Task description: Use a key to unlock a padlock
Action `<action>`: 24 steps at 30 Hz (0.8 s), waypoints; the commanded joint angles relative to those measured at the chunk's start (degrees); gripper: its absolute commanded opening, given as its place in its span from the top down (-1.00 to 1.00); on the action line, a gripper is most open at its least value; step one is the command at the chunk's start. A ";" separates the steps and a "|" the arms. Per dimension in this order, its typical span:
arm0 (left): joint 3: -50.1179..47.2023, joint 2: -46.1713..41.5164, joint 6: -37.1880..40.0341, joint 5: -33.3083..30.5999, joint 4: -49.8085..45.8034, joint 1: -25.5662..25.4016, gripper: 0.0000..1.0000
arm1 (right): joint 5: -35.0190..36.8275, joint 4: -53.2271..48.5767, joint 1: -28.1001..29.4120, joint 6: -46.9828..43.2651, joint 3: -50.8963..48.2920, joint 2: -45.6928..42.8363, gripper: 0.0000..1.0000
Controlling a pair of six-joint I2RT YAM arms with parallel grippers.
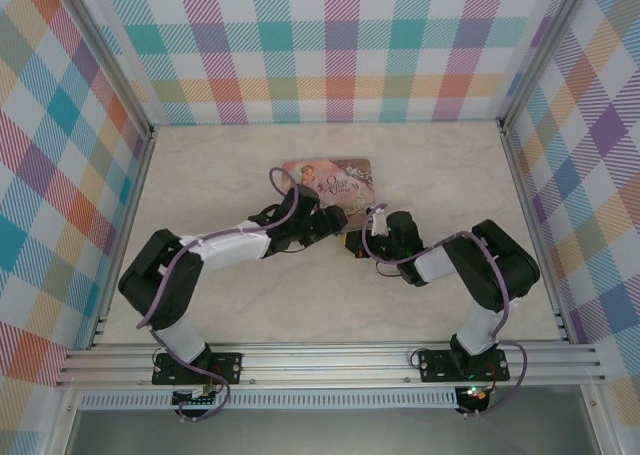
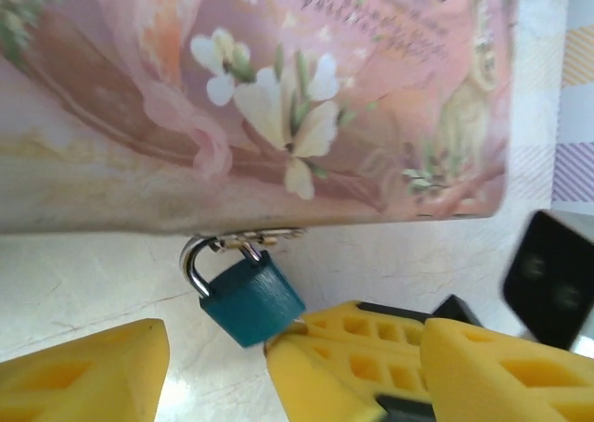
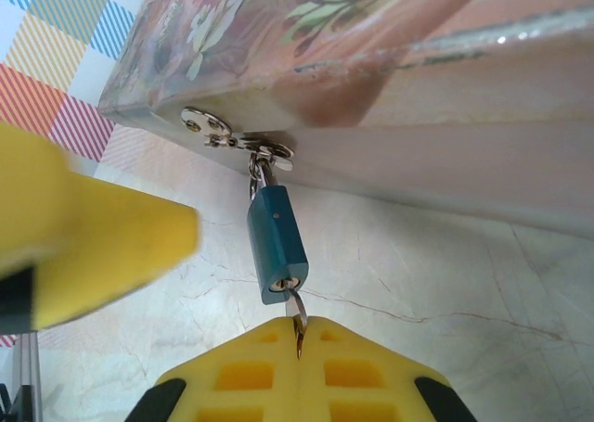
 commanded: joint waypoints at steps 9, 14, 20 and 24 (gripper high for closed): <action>-11.90 -14.17 -5.94 -1.97 7.54 3.55 -0.59 | -2.06 -1.25 1.68 8.37 1.24 -2.55 0.89; -18.17 -16.14 -12.79 -0.80 15.94 3.84 -0.53 | -1.00 -5.99 2.91 10.82 3.05 -5.47 0.88; -23.46 -13.09 -23.51 -0.90 30.04 3.47 -0.32 | -0.58 -7.81 3.34 15.06 4.42 -6.62 0.88; -23.57 -10.37 -26.48 -1.14 34.39 2.14 -0.28 | -0.60 -9.27 3.62 16.93 5.49 -6.88 0.88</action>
